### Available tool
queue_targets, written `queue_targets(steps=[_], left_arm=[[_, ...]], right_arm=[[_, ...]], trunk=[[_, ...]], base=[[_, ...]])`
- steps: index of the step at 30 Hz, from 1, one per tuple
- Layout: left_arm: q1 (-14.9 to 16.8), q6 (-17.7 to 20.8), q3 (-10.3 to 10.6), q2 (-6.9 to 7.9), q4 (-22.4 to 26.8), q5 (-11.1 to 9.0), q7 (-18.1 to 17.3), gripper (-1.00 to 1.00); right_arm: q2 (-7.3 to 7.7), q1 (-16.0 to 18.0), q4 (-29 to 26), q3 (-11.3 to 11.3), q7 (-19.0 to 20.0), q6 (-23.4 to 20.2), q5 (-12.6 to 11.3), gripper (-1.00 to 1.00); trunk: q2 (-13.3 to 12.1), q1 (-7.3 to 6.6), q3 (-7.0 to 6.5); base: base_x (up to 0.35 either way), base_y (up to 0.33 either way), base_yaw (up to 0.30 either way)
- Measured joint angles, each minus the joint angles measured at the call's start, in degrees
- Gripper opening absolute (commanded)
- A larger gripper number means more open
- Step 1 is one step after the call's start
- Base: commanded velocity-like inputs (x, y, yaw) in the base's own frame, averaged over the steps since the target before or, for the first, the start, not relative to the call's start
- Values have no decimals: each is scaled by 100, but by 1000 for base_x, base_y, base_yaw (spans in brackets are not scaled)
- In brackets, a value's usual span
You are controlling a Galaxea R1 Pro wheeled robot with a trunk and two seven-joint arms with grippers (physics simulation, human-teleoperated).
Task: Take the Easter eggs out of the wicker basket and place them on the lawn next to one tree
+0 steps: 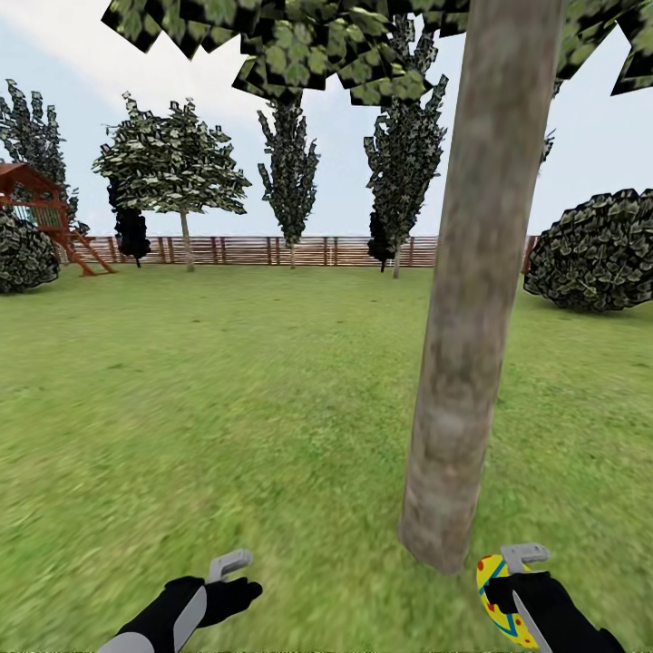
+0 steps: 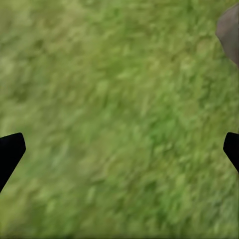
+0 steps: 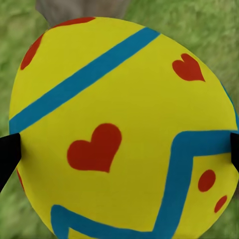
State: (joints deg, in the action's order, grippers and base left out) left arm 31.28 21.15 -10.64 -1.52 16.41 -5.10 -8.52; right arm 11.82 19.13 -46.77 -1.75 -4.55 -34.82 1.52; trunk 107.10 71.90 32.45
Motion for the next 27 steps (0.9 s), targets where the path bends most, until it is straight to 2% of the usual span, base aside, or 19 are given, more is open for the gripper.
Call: queue_targets(steps=[27], left_arm=[[0,-2,15,-4,0,-1,-1,100]], right_arm=[[-44,0,0,-19,-4,1,17,-100]], trunk=[[1083,593,485]], base=[[0,0,0]])
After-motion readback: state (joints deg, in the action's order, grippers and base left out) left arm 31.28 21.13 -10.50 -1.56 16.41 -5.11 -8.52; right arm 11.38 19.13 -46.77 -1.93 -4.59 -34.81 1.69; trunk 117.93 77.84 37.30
